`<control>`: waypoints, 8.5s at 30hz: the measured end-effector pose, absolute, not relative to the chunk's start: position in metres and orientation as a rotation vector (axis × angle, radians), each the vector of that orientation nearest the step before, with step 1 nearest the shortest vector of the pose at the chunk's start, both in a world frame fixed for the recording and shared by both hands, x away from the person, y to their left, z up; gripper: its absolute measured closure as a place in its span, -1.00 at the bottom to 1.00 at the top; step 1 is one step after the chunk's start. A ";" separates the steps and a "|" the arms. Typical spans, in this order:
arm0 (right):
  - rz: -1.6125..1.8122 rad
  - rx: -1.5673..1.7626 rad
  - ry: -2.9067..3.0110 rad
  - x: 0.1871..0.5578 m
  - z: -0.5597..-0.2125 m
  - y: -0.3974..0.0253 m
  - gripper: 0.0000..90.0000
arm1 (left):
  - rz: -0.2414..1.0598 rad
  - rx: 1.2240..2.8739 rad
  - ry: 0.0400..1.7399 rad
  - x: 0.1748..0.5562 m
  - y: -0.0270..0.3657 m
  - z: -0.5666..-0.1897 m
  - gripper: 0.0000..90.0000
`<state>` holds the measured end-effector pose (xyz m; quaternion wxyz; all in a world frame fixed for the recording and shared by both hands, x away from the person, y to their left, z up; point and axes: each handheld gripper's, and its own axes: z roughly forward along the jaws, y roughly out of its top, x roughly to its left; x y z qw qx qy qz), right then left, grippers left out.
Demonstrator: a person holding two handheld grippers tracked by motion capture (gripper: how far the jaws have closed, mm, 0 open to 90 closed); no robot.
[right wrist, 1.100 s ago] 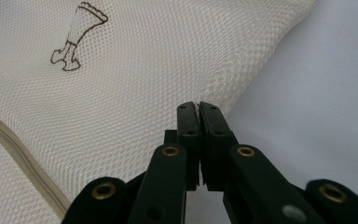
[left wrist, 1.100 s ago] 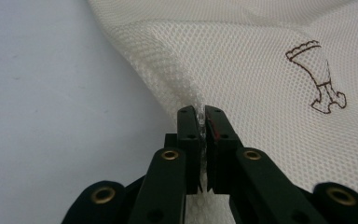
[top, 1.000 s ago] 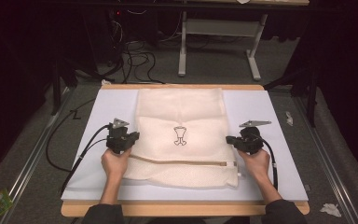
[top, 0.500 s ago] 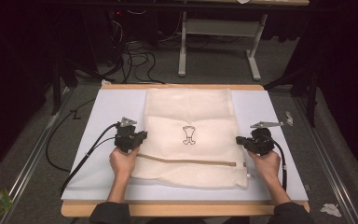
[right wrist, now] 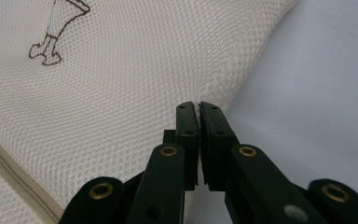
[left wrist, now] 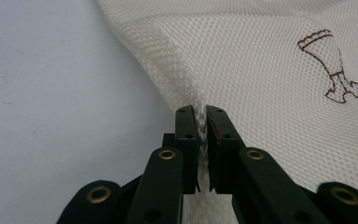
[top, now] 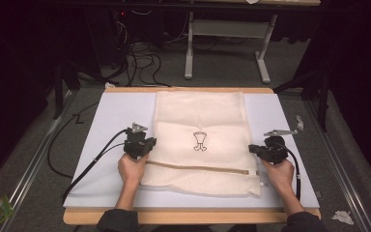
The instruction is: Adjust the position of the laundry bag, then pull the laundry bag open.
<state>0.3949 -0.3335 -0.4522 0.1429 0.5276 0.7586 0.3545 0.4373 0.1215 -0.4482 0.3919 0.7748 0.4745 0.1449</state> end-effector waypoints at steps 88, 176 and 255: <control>1.035 1.530 2.257 0.361 -0.471 -0.328 0.65 | 0.171 2.062 0.784 0.351 -0.063 -0.443 -0.09; 1.303 1.346 2.231 0.352 -0.445 -0.325 0.96 | -0.111 2.075 0.711 0.360 -0.128 -0.471 0.84; 1.220 1.351 2.248 0.349 -0.450 -0.335 0.95 | 0.042 2.115 0.661 0.354 -0.104 -0.448 0.93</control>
